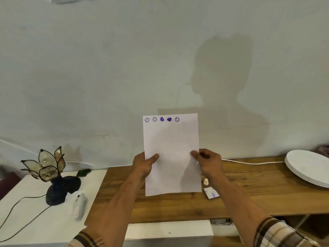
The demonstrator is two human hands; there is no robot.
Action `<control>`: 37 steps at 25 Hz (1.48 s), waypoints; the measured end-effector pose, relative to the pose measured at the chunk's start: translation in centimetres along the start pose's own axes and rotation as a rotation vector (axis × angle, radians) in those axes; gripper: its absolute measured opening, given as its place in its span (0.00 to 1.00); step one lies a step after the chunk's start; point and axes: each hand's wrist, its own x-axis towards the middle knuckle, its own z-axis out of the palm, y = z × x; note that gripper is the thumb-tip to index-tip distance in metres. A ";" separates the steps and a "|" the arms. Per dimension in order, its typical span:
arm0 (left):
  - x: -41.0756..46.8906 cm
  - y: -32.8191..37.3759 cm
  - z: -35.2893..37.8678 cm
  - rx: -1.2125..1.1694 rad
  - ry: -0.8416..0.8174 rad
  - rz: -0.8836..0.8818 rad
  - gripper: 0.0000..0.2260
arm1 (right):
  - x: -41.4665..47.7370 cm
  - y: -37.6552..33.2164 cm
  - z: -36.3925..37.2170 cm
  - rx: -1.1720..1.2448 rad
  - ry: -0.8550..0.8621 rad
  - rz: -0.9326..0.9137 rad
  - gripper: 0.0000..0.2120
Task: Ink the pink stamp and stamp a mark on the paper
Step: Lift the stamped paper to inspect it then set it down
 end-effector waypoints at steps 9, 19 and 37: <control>-2.8 2.5 -0.7 -0.060 -0.010 0.056 0.09 | -2.5 -3.2 -0.7 0.012 0.006 -0.051 0.09; -3.0 2.2 -1.1 -0.049 -0.006 0.078 0.17 | -2.8 -3.1 -0.6 0.002 -0.013 -0.063 0.06; -1.9 1.1 -1.2 -0.069 0.006 0.067 0.10 | -2.0 -2.2 -0.2 0.002 -0.006 -0.045 0.06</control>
